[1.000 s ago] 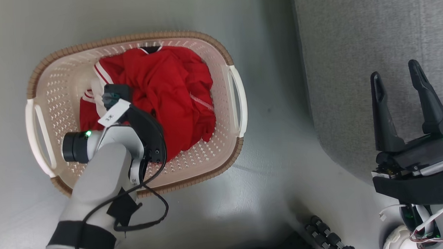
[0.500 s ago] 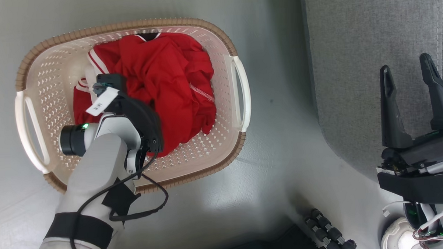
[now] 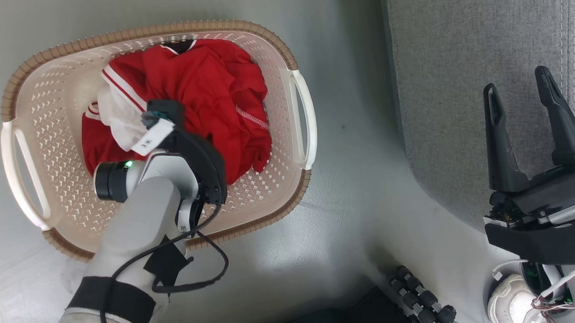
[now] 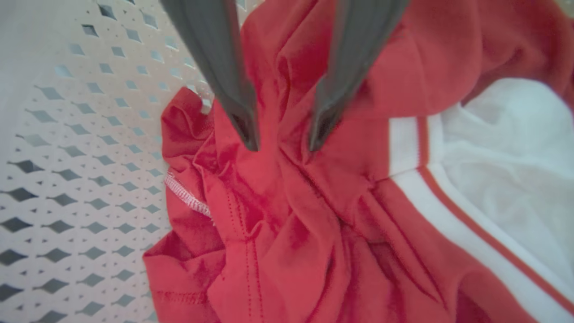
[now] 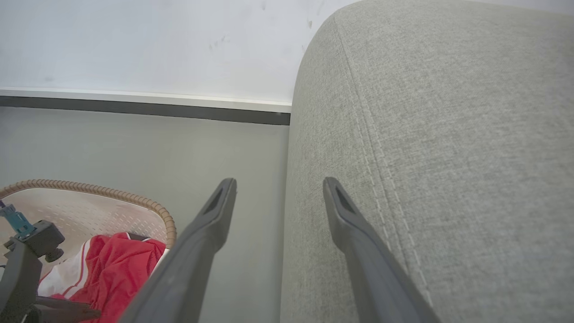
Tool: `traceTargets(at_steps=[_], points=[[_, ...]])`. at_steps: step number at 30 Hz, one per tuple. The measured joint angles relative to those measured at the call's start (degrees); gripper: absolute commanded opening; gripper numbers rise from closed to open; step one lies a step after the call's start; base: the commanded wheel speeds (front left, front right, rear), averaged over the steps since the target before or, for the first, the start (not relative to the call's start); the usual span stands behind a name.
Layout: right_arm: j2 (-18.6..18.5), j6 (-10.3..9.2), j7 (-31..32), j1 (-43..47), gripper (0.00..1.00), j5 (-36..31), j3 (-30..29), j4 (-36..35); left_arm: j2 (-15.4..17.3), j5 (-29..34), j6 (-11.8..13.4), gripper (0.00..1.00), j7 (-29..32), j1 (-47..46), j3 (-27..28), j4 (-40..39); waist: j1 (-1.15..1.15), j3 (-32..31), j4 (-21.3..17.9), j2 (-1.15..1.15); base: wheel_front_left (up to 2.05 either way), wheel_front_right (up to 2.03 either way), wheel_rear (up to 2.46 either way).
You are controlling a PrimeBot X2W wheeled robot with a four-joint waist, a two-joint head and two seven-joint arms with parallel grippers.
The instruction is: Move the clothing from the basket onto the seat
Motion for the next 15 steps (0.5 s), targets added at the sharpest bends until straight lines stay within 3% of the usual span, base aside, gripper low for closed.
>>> traceTargets(at_steps=[1, 2, 15], points=[[0.00, 0.00, 0.00, 0.00, 1.00, 0.00, 0.00, 0.00, 0.00, 0.00, 0.00, 0.16, 0.00, 0.00, 0.00, 0.00, 0.00, 0.00, 0.00, 0.00, 0.00, 0.00, 0.00], [0.00, 0.03, 0.00, 0.01, 1.00, 0.00, -0.03, -0.01, 0.00, 0.00, 0.00, 0.00, 0.00, 0.01, -0.58, 0.11, 0.00, 0.03, -0.01, 0.00, 0.00, 0.00, 0.00], [0.11, 0.11, 0.02, 0.21, 1.00, -0.52, -1.15, 0.01, -0.02, -0.64, 0.48, 0.00, -2.07, -0.18, -4.07, 0.41, 0.00, -0.62, 0.98, 0.00, 0.00, 0.00, 0.00]])
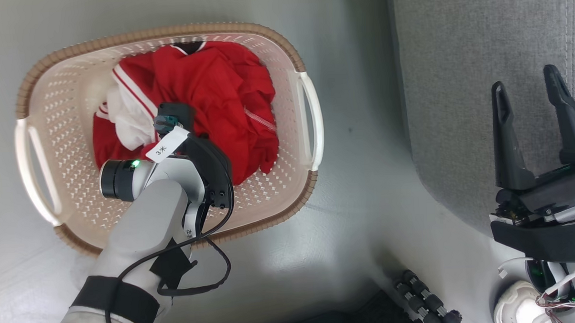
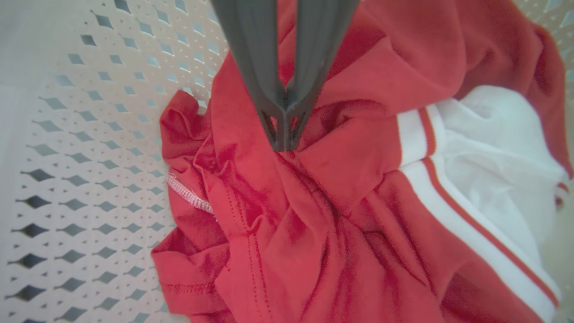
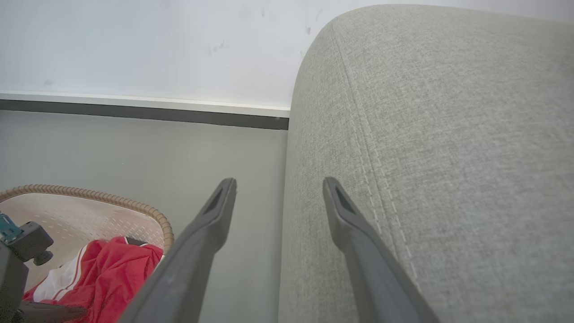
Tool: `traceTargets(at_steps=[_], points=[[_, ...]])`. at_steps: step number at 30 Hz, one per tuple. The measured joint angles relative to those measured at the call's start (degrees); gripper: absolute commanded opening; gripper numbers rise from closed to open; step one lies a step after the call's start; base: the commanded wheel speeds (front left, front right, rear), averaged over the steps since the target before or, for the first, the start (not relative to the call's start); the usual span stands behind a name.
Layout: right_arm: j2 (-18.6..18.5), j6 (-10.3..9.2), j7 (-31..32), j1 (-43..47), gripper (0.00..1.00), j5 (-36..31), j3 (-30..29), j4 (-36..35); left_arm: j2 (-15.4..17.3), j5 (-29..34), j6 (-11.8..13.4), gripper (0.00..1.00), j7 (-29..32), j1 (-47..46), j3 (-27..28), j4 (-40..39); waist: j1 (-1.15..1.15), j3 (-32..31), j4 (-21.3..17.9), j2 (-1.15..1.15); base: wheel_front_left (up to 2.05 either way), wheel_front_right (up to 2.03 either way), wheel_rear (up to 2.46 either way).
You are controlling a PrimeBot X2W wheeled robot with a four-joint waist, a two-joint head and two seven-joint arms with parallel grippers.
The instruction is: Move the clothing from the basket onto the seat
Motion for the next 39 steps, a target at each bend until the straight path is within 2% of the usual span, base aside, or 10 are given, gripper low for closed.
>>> traceTargets(at_steps=[12, 13, 27, 28, 29, 31, 39], points=[[-0.04, 0.44, 0.01, 0.13, 1.00, -0.44, -1.37, 0.26, -0.14, -1.74, -0.44, 0.00, -3.07, -0.38, -0.34, 1.80, 0.00, -1.88, 2.70, 0.00, 0.00, 0.00, 0.00], [-0.04, 0.45, 0.01, 0.16, 1.00, -0.48, -1.44, 0.21, -0.13, -1.74, -0.44, 1.00, -3.07, -0.37, -0.38, 2.20, 0.01, -1.96, 2.86, 0.00, 0.00, 0.00, 0.00], [-0.29, 0.88, -0.01, 1.16, 1.00, -1.05, -2.11, -1.76, -0.21, -2.77, -0.48, 1.00, -1.36, -0.35, -3.14, 4.21, 0.01, -0.76, 3.31, 0.00, 0.00, 0.00, 0.00], [-0.30, 0.88, -0.01, 1.18, 1.00, -1.21, -2.14, -1.88, -0.14, -2.80, -0.48, 0.95, -1.27, -0.35, -3.54, 4.24, 0.01, -0.61, 3.26, 0.00, 0.00, 0.00, 0.00], [-0.30, 0.91, -0.01, 1.21, 1.00, -1.32, -2.13, -1.97, -0.12, -2.79, -0.48, 0.47, -1.27, -0.36, -3.92, 4.27, 0.01, -0.48, 3.19, 0.00, 0.00, 0.00, 0.00], [-0.31, 0.94, -0.01, 1.26, 1.00, -1.37, -2.07, -2.02, -0.18, -2.75, -0.48, 0.00, -1.30, -0.35, -4.53, 4.43, 0.01, -0.33, 2.98, 0.00, 0.00, 0.00, 0.00], [0.20, 1.25, -0.01, 1.57, 1.00, -1.57, -1.99, -0.12, -0.15, -5.66, -0.74, 0.00, -5.56, 0.25, -4.74, 1.24, 0.01, -1.95, 2.79, 0.01, 0.00, 0.00, 0.00]])
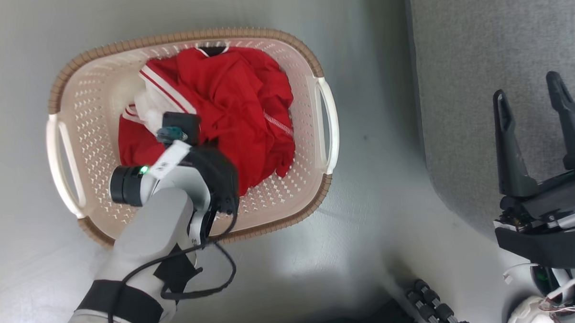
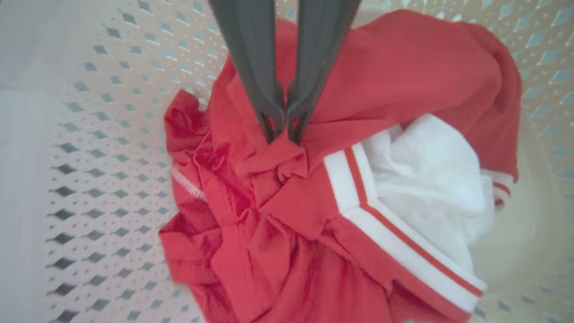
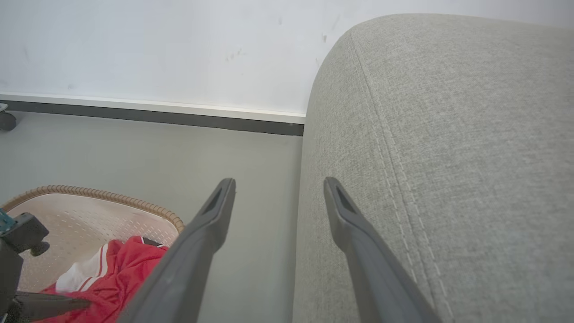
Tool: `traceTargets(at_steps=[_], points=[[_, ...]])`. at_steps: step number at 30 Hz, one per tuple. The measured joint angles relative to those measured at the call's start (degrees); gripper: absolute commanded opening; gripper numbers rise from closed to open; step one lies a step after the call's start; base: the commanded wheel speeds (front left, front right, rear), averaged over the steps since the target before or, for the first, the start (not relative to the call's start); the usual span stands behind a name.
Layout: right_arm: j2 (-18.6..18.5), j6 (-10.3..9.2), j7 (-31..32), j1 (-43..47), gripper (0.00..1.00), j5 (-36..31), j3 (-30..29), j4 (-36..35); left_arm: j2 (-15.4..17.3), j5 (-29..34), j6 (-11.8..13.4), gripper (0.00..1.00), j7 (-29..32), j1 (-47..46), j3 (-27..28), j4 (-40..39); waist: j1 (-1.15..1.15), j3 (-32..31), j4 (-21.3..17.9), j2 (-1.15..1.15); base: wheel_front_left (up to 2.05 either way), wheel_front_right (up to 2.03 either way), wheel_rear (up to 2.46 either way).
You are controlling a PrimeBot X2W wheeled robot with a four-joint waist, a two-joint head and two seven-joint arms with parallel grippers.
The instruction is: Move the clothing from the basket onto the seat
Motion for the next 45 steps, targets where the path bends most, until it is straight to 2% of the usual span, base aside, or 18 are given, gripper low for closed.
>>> traceTargets(at_steps=[8, 17, 25, 32, 38, 45], points=[[2.34, 0.19, 0.16, -0.68, 1.00, 0.36, -0.08, 2.30, -0.02, -2.90, -1.35, 0.00, -6.75, 1.35, 2.43, -0.91, 0.00, -4.95, 1.28, 0.00, 0.00, 0.00, 0.00], [2.12, 0.52, 0.18, -0.87, 1.00, 0.45, -2.35, 4.49, -0.09, -8.15, -2.48, 0.00, -15.69, 6.38, 2.10, -6.64, -0.01, -11.52, 4.80, 0.00, 0.00, 0.00, 0.00], [0.56, 0.75, 0.18, 1.85, 1.00, 0.53, -4.75, 6.25, -0.09, -9.00, -3.34, 0.00, -16.77, 11.74, -3.08, -12.57, -0.02, -17.50, 9.56, 0.00, 0.00, 0.00, 0.00], [0.53, 1.21, 0.18, 3.26, 1.00, 0.53, -4.79, 6.90, -0.16, -8.80, -4.02, 0.00, -17.12, 14.32, -4.23, -14.96, -0.01, -22.31, 13.29, 0.00, 0.00, 0.00, 0.00], [1.66, 1.31, 0.21, 4.70, 1.00, 0.52, -3.50, 8.53, 0.69, -7.50, -4.63, 0.00, -17.15, 17.09, -2.46, -16.80, -0.02, -27.70, 16.18, 0.00, 0.00, 0.00, 0.00], [2.90, 2.68, 0.27, 5.39, 1.00, -0.02, 1.27, 11.20, 5.04, -5.99, -3.19, 0.00, -17.16, 23.23, 1.66, -24.41, -0.02, -34.35, 17.61, -0.01, 0.00, 0.00, 0.00]])
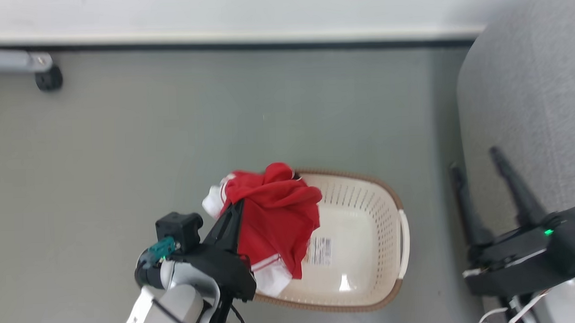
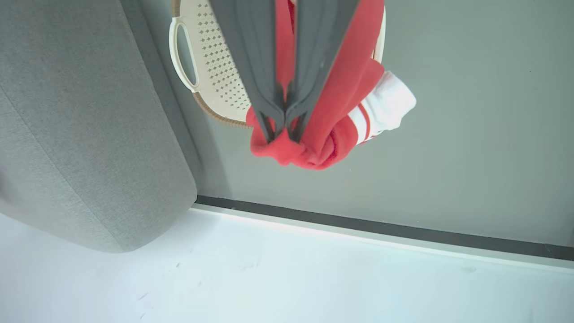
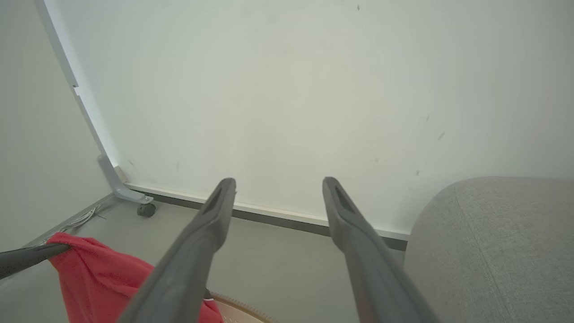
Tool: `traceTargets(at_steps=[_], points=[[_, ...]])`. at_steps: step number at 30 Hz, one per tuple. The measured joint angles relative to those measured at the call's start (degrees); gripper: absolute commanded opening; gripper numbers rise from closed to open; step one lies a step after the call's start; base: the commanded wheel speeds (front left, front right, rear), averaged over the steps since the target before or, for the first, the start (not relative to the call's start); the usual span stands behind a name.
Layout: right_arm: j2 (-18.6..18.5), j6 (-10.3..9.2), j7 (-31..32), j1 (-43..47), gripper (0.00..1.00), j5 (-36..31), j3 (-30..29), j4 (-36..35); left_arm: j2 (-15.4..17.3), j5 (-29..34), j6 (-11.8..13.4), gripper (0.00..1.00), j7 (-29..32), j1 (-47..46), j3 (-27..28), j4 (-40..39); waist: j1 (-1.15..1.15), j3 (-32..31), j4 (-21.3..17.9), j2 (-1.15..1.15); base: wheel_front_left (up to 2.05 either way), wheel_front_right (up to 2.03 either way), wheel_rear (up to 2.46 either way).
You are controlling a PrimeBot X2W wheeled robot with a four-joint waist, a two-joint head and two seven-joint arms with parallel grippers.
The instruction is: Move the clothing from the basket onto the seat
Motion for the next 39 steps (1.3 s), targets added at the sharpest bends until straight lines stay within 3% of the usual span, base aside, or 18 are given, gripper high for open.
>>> traceTargets(at_steps=[7, 13, 25, 30, 32, 33, 37, 38, 39], points=[[0.80, 1.11, 0.03, 2.03, 1.00, -0.89, 6.47, 2.70, 1.85, 2.60, 0.54, 0.00, 0.00, 4.85, 1.04, -9.20, 0.00, -6.36, -0.36, 0.00, 0.00, 0.00, 0.00], [2.56, 2.04, 0.04, 2.60, 1.00, -1.49, 16.45, 4.68, 3.00, 5.58, 1.52, 0.00, 0.00, 8.75, -0.03, -18.59, 0.00, -12.53, -1.03, 0.00, 0.00, 0.00, 0.00], [2.74, 2.05, 1.19, 3.41, 1.00, 0.05, 27.80, 5.65, 4.20, 9.32, 2.98, 0.00, 0.73, 14.19, -5.58, -36.64, 0.00, -22.13, -1.19, -0.01, 0.00, 0.00, 0.00], [2.40, 2.05, 1.67, 2.78, 1.00, 1.19, 29.05, 5.16, 4.79, 10.00, 3.45, 0.00, 3.43, 15.71, -7.88, -43.22, 0.00, -23.98, -1.46, -0.01, 0.00, 0.00, 0.00], [2.15, 2.05, 1.66, 2.70, 0.26, 1.78, 29.10, 4.83, 5.05, 10.02, 3.54, 0.00, 4.50, 16.36, -8.29, -45.40, 0.00, -24.20, -1.74, -0.01, 0.00, 0.00, 0.00], [2.01, 2.05, 1.67, 2.69, 0.00, 2.31, 29.34, 4.57, 5.20, 10.02, 3.72, 0.00, 4.98, 16.71, -8.26, -46.34, 0.01, -24.26, -1.88, -0.01, 0.00, 0.00, 0.00], [1.56, 2.09, 1.82, 2.89, 0.00, 4.46, 30.55, 3.71, 6.36, 10.07, 4.38, 0.00, 6.30, 17.95, -7.21, -47.95, 0.01, -24.31, -2.77, 0.00, 0.00, 0.00, 0.00], [1.41, 2.09, 1.82, 3.13, 0.00, 4.75, 30.55, 3.25, 6.61, 10.23, 4.53, 0.31, 6.41, 18.18, -6.64, -48.35, 0.02, -24.30, -3.05, -0.01, 0.00, 0.00, 0.00], [1.32, 2.09, 1.81, 3.36, 0.00, 4.85, 30.50, 2.98, 6.83, 10.38, 4.54, 0.43, 6.41, 18.53, -6.05, -48.83, 0.02, -24.28, -3.36, 0.00, 0.00, 0.00, 0.00]])
